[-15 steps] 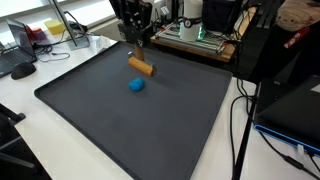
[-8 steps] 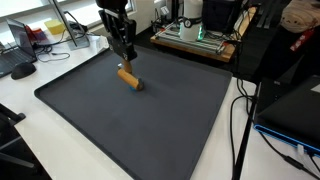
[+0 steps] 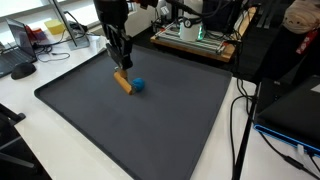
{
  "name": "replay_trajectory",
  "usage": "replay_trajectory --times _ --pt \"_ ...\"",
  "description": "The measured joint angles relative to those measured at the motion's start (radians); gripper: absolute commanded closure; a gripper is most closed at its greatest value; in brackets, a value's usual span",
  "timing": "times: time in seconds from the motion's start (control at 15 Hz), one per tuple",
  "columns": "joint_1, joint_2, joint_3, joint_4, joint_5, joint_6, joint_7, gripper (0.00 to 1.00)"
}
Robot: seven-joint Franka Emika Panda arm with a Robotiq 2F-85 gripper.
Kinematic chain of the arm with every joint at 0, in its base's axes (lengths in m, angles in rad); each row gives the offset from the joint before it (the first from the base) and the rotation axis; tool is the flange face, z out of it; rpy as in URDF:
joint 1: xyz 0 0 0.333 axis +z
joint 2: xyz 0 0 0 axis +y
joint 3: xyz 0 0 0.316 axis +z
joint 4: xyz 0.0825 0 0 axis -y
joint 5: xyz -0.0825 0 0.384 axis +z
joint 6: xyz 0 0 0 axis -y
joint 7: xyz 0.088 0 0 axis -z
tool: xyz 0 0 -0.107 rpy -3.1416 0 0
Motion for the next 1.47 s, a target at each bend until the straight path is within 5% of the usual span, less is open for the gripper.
replay_trajectory --times 1.47 --pt "0.278 0.183 0.01 0.147 -0.416 -0.301 0.313 0.78"
